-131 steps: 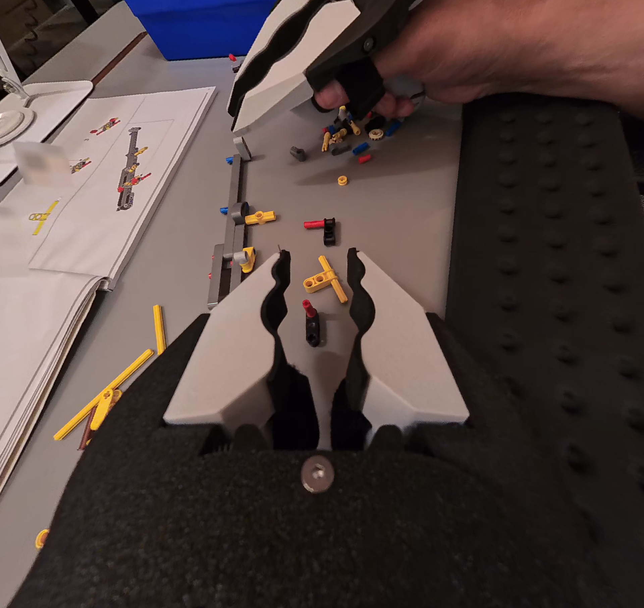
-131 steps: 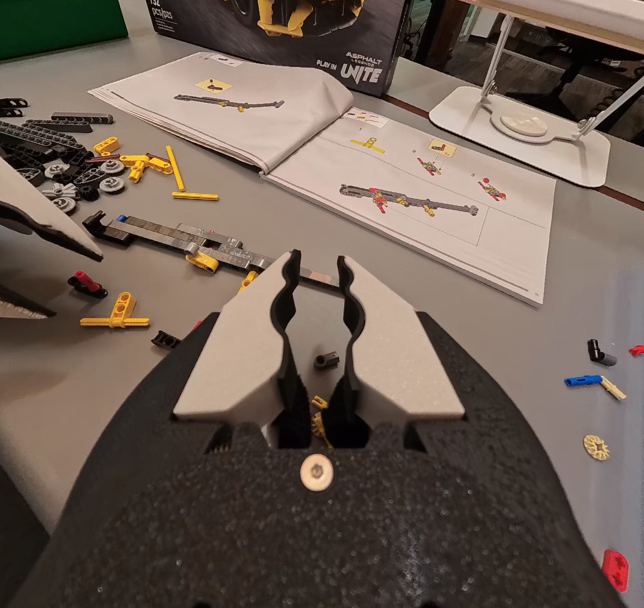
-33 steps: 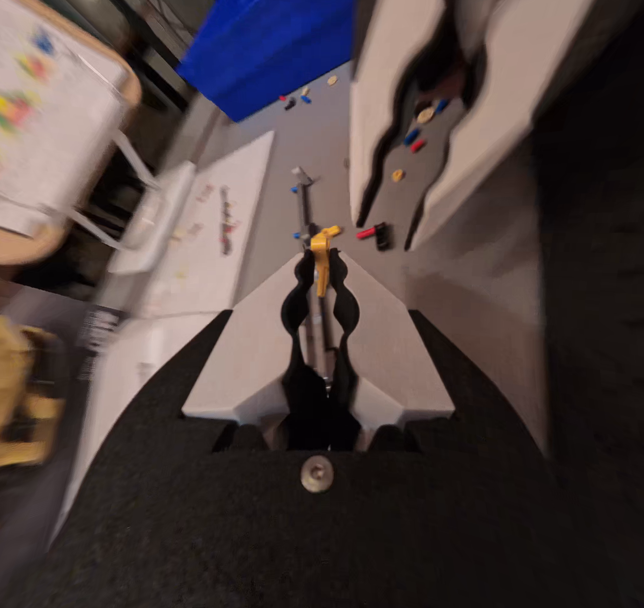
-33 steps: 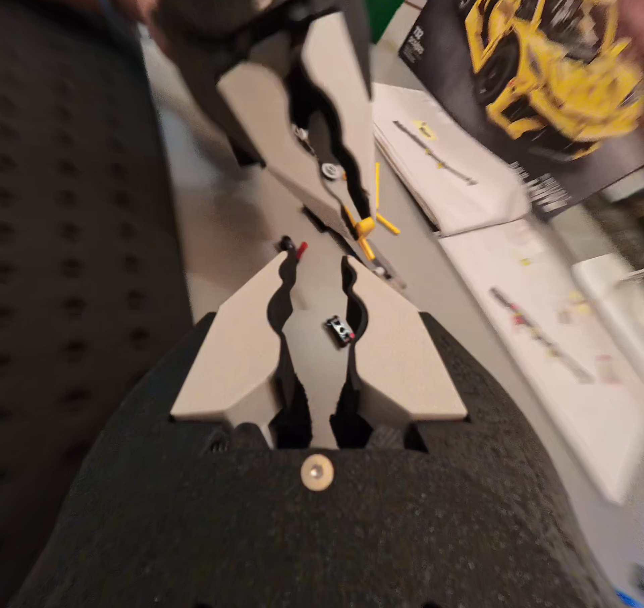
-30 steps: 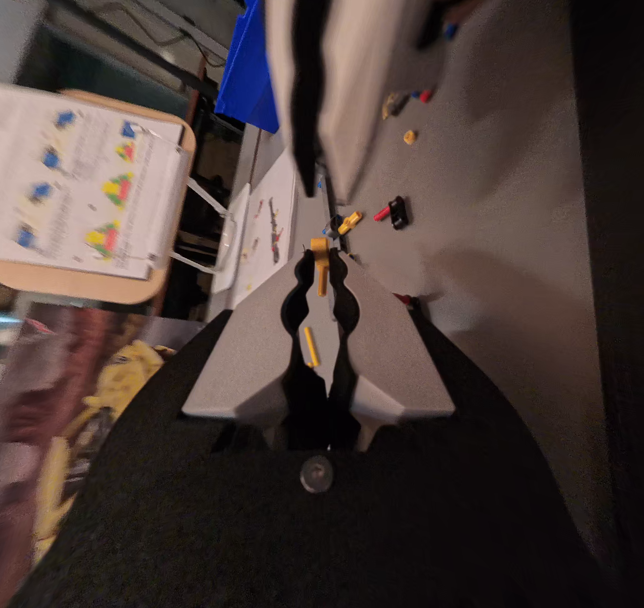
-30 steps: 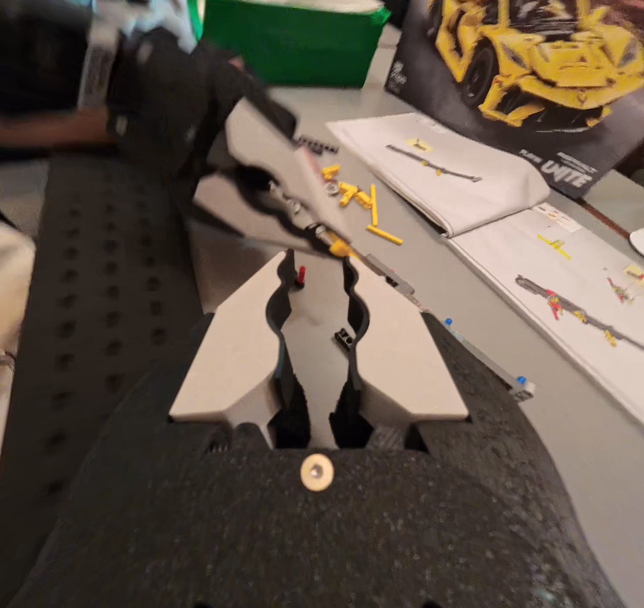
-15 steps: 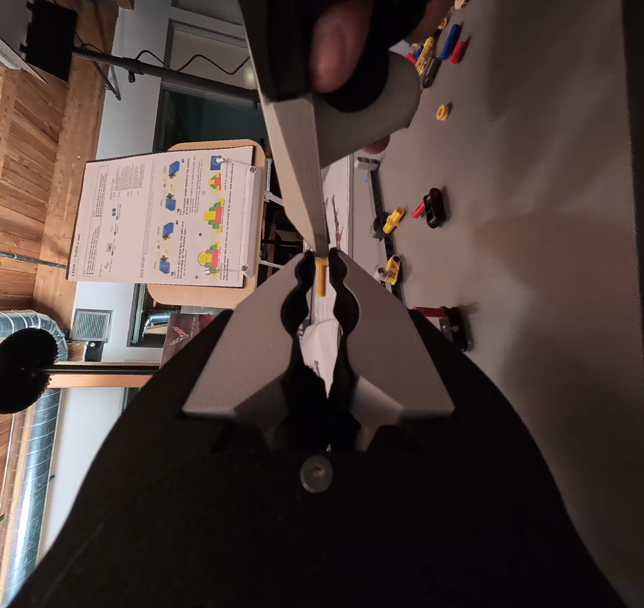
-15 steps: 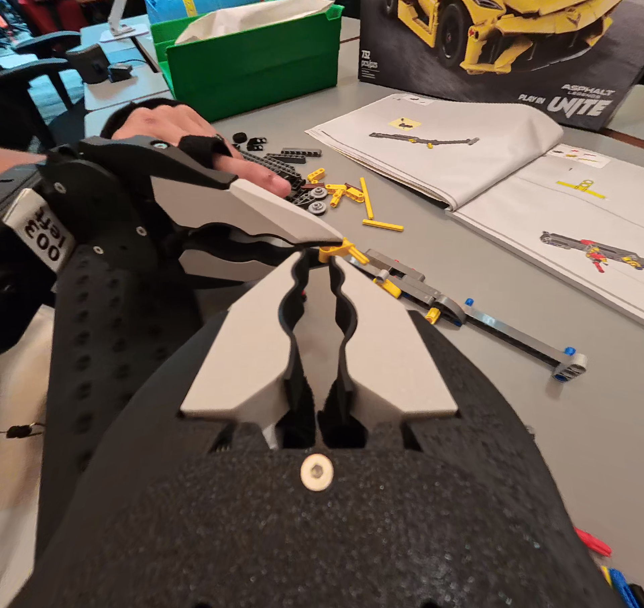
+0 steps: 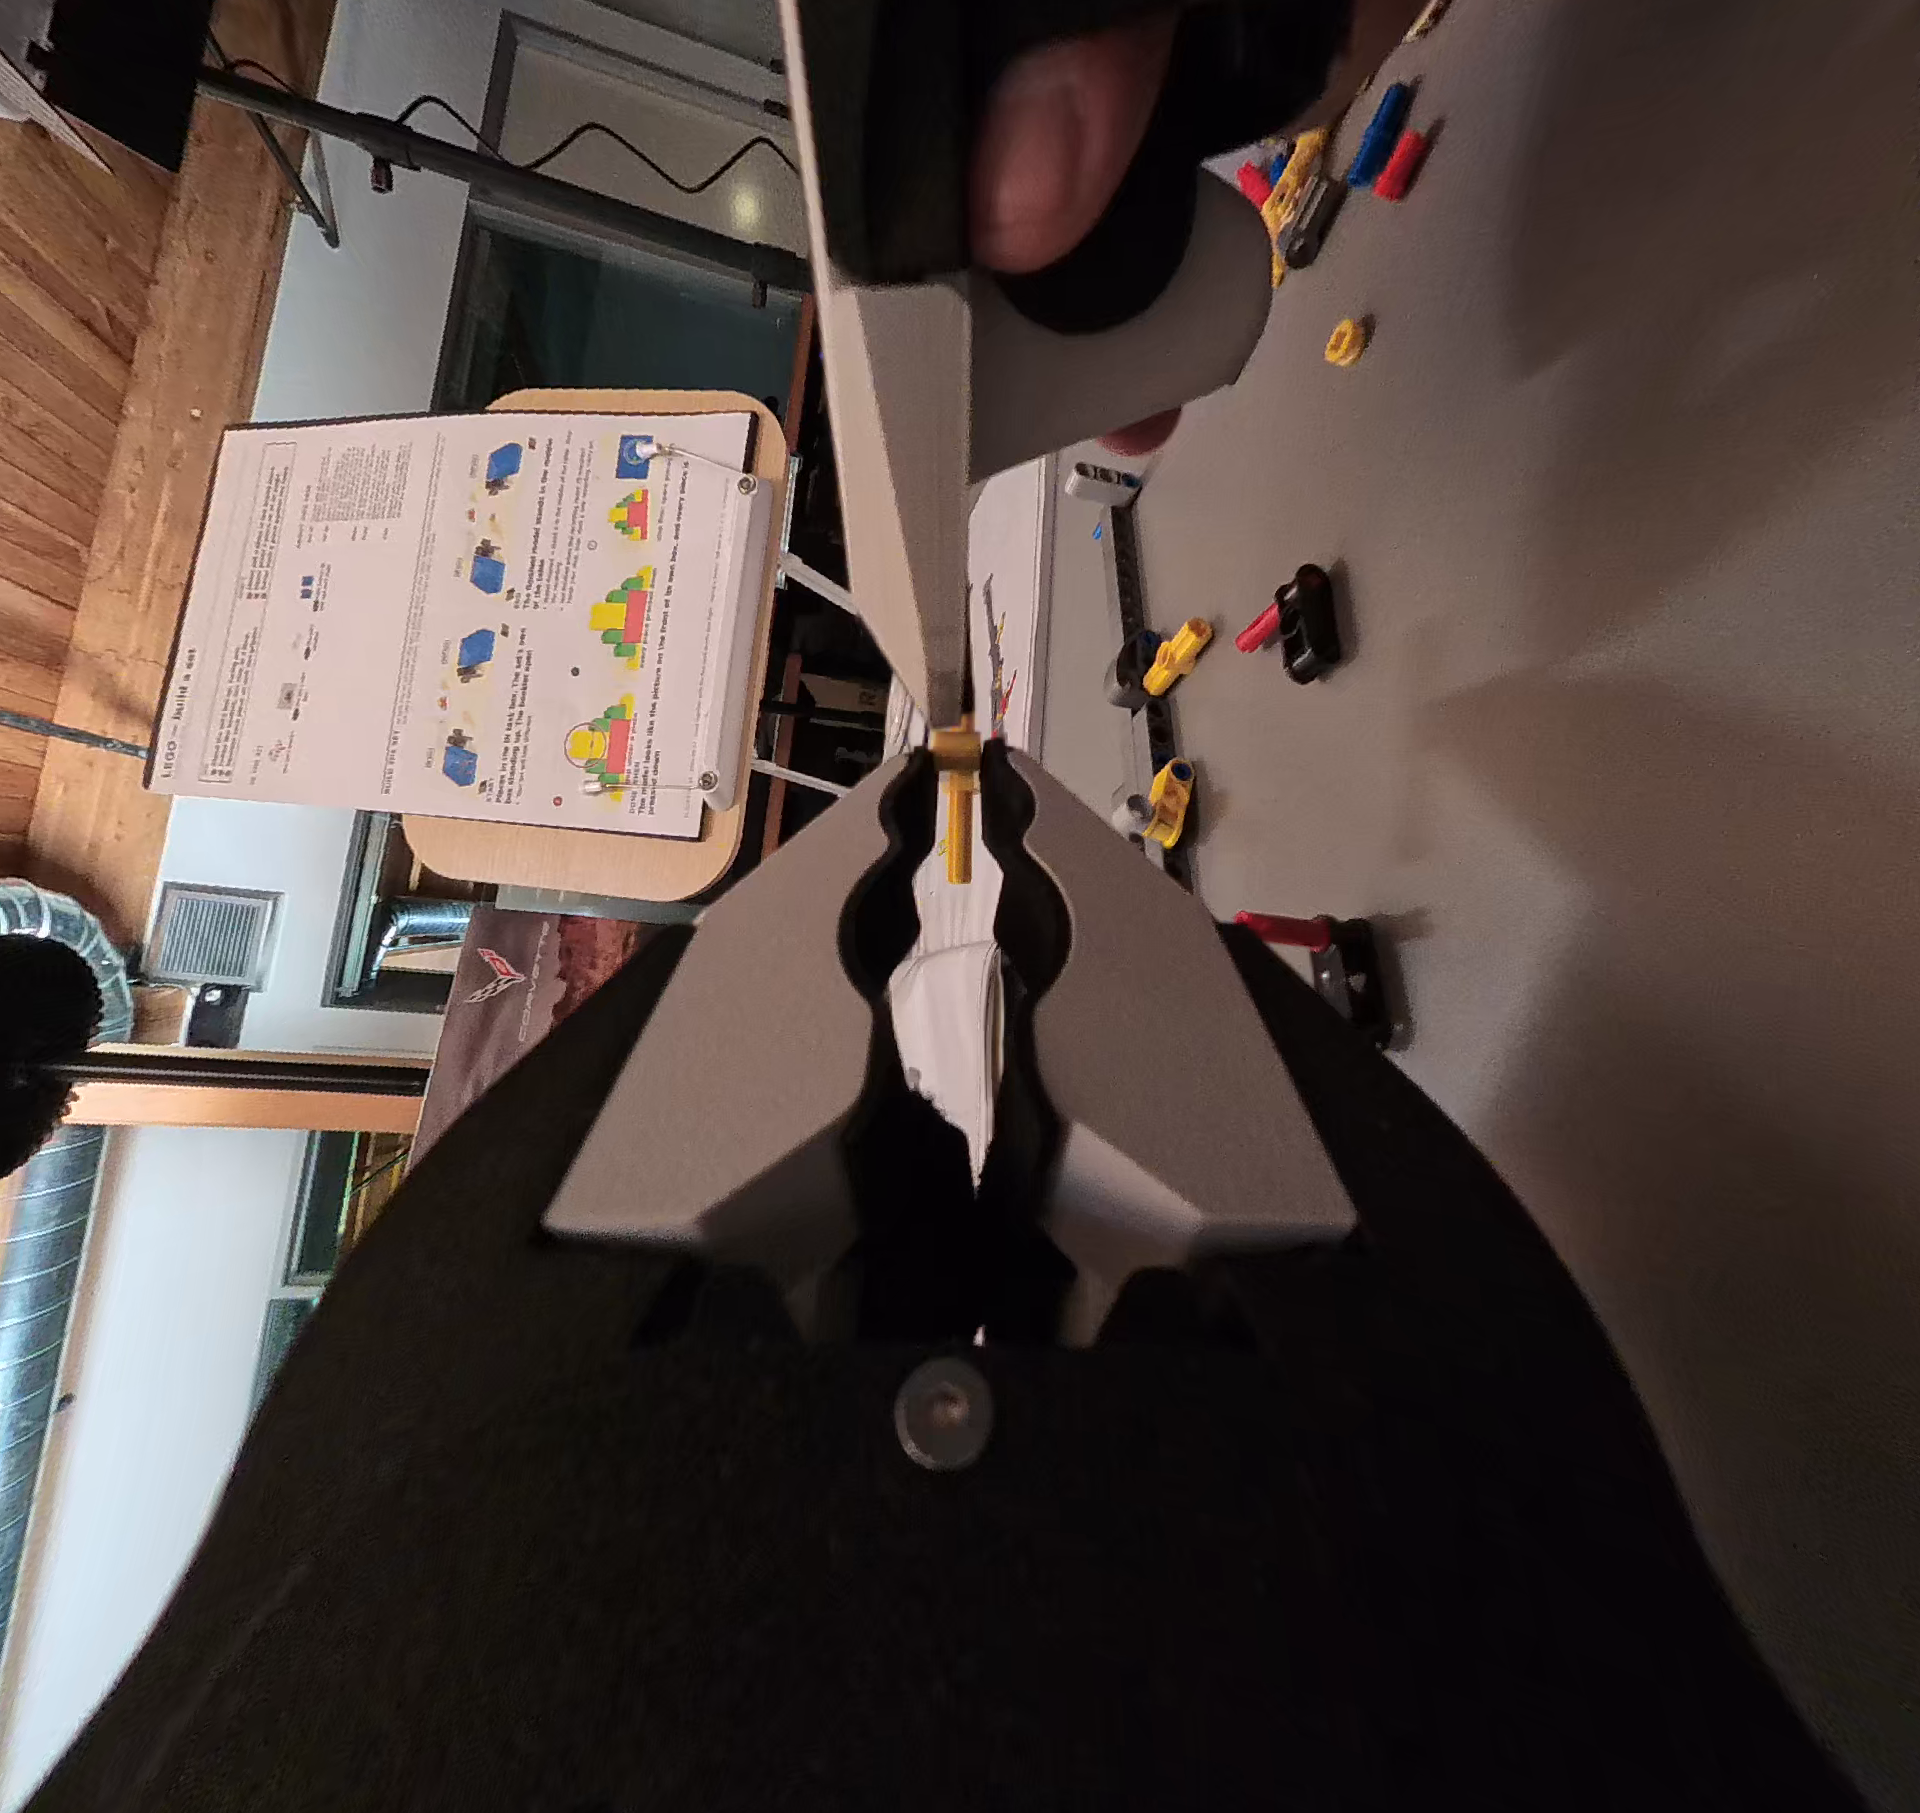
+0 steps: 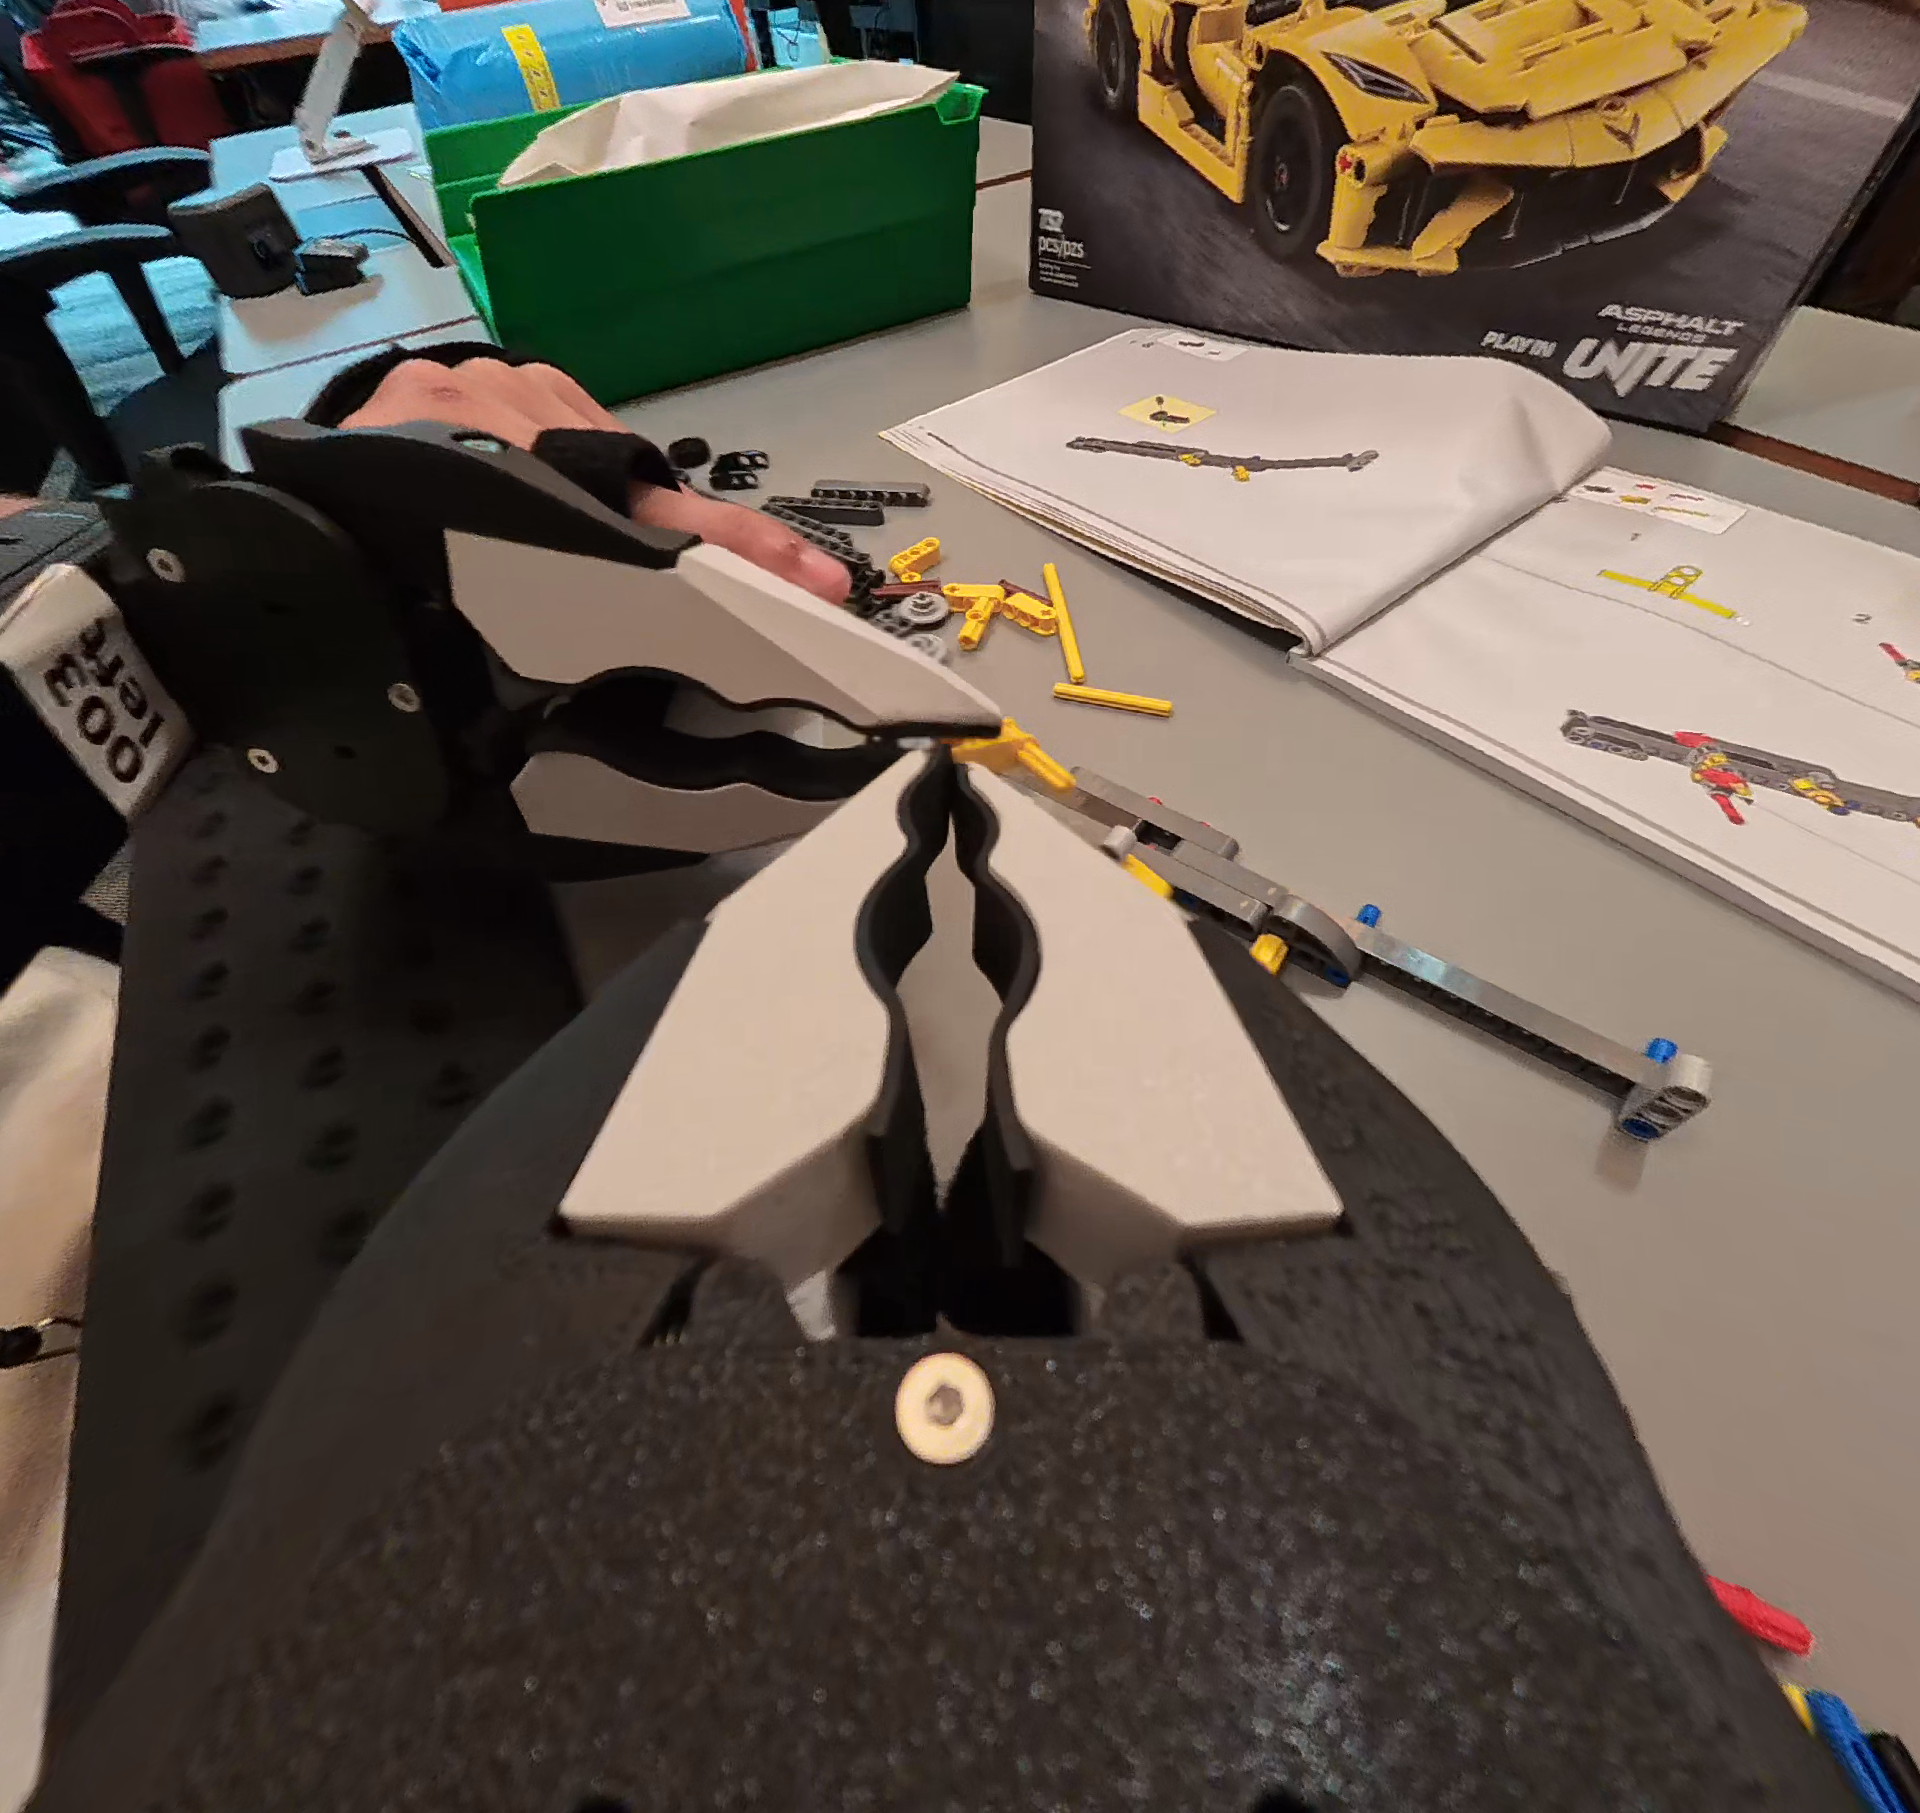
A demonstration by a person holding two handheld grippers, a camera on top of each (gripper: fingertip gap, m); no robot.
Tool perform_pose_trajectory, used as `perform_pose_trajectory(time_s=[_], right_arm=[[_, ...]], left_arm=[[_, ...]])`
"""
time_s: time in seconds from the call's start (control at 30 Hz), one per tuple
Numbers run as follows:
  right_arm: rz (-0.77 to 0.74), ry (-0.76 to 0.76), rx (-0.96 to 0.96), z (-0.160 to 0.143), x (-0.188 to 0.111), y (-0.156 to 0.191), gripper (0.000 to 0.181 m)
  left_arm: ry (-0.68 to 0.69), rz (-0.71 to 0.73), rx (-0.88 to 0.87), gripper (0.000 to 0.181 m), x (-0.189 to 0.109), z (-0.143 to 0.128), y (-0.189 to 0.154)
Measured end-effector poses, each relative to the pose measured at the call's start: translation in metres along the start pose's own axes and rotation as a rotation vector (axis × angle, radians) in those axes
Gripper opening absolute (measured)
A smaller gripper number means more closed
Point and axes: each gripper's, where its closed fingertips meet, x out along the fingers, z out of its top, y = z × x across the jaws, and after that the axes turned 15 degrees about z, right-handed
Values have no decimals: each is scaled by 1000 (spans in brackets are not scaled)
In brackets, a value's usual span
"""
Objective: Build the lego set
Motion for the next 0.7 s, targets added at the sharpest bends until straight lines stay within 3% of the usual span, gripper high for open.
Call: perform_pose_trajectory(time_s=[0.17, 0.37, 0.57, 0.7], right_arm=[[-27, -3, 9, 1, 1, -3, 15], [20, -165, 13, 23, -10, 1, 23], [347, -343, 197, 44, -18, 29, 52], [337, -346, 170, 45, -20, 31, 29]], left_arm=[[10, 29, 9, 6, 2, -2, 5], [-51, 104, -119, 6, -1, 5, 29], [-191, 125, -262, 6, -15, 27, 47], [-231, 120, -261, 6, -18, 35, 47]])
